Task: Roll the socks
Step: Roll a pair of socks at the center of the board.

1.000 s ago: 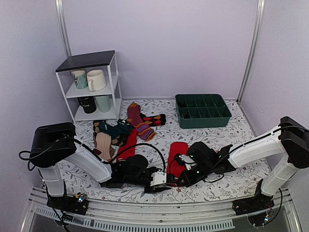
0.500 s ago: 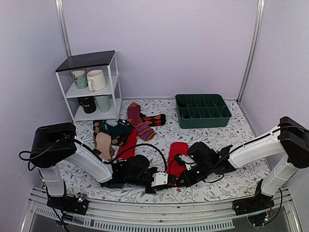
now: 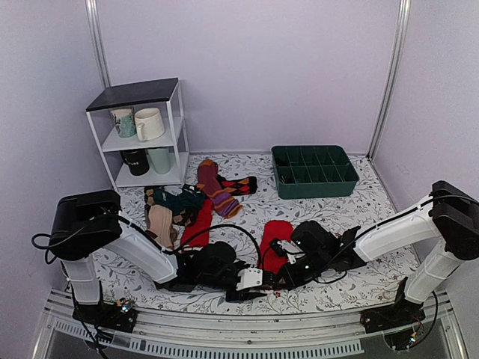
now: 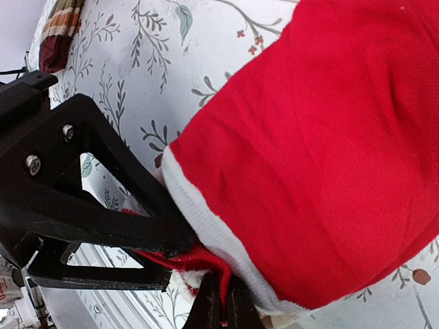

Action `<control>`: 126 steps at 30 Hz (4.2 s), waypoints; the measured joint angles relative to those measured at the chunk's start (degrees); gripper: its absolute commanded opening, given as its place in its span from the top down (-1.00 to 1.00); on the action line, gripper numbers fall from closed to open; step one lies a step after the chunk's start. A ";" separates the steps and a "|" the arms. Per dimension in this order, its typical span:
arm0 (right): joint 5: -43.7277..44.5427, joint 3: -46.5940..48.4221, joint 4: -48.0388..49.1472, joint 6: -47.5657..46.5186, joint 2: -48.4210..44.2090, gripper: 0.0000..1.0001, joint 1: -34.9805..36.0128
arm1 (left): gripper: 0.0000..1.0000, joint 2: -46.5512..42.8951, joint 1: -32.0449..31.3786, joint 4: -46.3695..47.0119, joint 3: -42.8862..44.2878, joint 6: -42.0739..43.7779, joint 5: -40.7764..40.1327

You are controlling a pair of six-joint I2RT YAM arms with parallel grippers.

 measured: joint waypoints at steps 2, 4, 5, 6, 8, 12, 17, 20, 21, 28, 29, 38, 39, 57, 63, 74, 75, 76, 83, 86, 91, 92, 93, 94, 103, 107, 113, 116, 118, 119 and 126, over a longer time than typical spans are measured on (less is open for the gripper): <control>0.00 -0.15 0.35 0.04 0.00 1.00 -0.04 | 0.17 -0.13 0.00 0.31 -0.37 -0.24 -0.28; 0.00 -0.37 0.70 0.07 -0.02 1.00 -0.04 | 0.34 -0.13 -0.04 0.66 -0.61 -0.37 -0.46; 0.00 -0.46 0.83 0.07 -0.02 1.00 -0.07 | 0.47 -0.13 -0.04 0.68 -0.66 -0.61 -0.46; 0.00 -0.48 0.90 0.07 -0.02 1.00 -0.07 | 0.59 -0.13 -0.09 0.68 -0.72 -0.61 -0.55; 0.00 -0.50 0.94 0.09 -0.02 1.00 -0.09 | 0.93 -0.13 -0.11 0.68 -0.92 -0.98 -0.83; 0.00 -0.74 1.16 0.20 -0.02 0.97 -0.09 | 1.00 -0.20 -0.15 0.74 -1.11 -1.33 -1.07; -0.07 -0.96 1.77 0.20 -0.28 0.52 -0.04 | 1.00 -0.68 -0.07 0.20 -1.36 -3.34 -0.46; 0.55 -1.36 2.45 -0.57 -1.14 0.49 0.15 | 1.00 -1.75 0.70 -1.57 -1.57 -6.51 2.03; 0.94 -1.62 2.58 -1.14 -1.53 0.48 0.20 | 1.00 -2.05 0.98 -2.34 -1.55 -7.87 3.08; 8.92 -14.19 10.56 -7.30 -14.01 0.45 0.02 | 1.00 -2.54 4.48 -7.10 -0.55 -17.20 12.41; 9.77 -16.76 12.92 -8.35 -16.59 0.45 0.02 | 1.00 -2.45 5.01 -7.56 -0.37 -18.23 13.68; 10.99 -27.41 34.71 -23.98 -21.31 0.27 0.11 | 1.00 -0.57 7.85 -9.38 1.49 -23.39 21.77; 10.60 -27.08 36.09 -25.29 -19.78 0.20 0.24 | 1.00 -0.48 7.93 -9.44 1.55 -23.58 22.08; 0.00 -16.22 35.74 -42.03 -2.40 -0.06 4.90 | 1.00 -0.31 8.20 -9.66 1.64 -24.52 23.30; 0.26 -13.05 32.09 -42.84 1.51 0.01 6.14 | 1.00 -0.31 8.24 -9.68 1.64 -24.52 23.45; 3.89 -11.17 30.12 -40.02 2.45 0.97 6.60 | 0.90 -0.44 8.59 -9.16 0.96 -25.64 23.52; 3.93 -11.04 29.86 -39.01 2.47 0.99 6.73 | 0.83 -0.72 8.59 -9.14 0.72 -25.64 23.17; 3.91 -10.93 29.70 -38.36 2.47 1.00 6.80 | 0.80 -1.27 8.59 -9.14 0.28 -25.64 22.53; 0.00 -10.62 28.76 -27.76 2.60 1.00 4.98 | 0.45 -13.81 7.61 -7.72 -10.14 -20.81 10.60; -4.07 -10.75 28.24 -23.17 2.78 1.00 2.43 | 0.43 -19.45 5.44 -4.85 -14.05 -15.76 5.51; -13.77 -8.79 27.63 -16.24 6.16 1.00 -2.32 | 0.39 -21.29 1.42 -1.01 -15.72 -7.34 2.27; -15.52 -8.11 27.26 -15.04 6.97 1.00 -3.08 | 0.38 -21.14 0.83 -0.79 -15.63 -6.40 2.12; -17.40 -7.50 26.91 -13.77 7.76 1.00 -3.89 | 0.38 -20.59 -0.04 -0.57 -15.30 -5.22 1.79; -19.04 -7.10 26.67 -12.74 8.37 1.00 -4.61 | 0.37 -19.89 -0.70 -0.48 -14.86 -4.39 1.66; -27.39 -5.16 22.86 -6.45 10.51 1.00 -8.46 | 0.28 -11.63 -3.80 1.27 -10.88 1.53 -3.39; -28.41 -4.96 22.75 -5.90 11.04 1.00 -8.61 | 0.22 -10.05 -4.33 5.01 -10.80 3.28 -6.82; -28.94 -4.94 22.69 -5.46 11.19 0.99 -8.66 | 0.22 -6.14 -4.79 7.63 -8.37 4.85 -8.92; -29.49 -4.94 22.69 -5.20 11.37 0.99 -8.70 | 0.21 -4.57 -4.98 7.41 -7.06 4.85 -8.87; -29.59 -4.94 22.71 -5.07 11.39 0.99 -8.70 | 0.21 -4.02 -5.05 6.97 -6.67 4.85 -8.92; -29.62 -4.94 22.69 -5.03 11.41 0.99 -8.70 | 0.21 -3.72 -5.09 6.64 -6.36 4.83 -9.05; -30.21 -5.05 23.28 -4.74 11.76 0.99 -8.81 | 0.27 -1.40 -5.14 5.11 -4.20 4.24 -11.37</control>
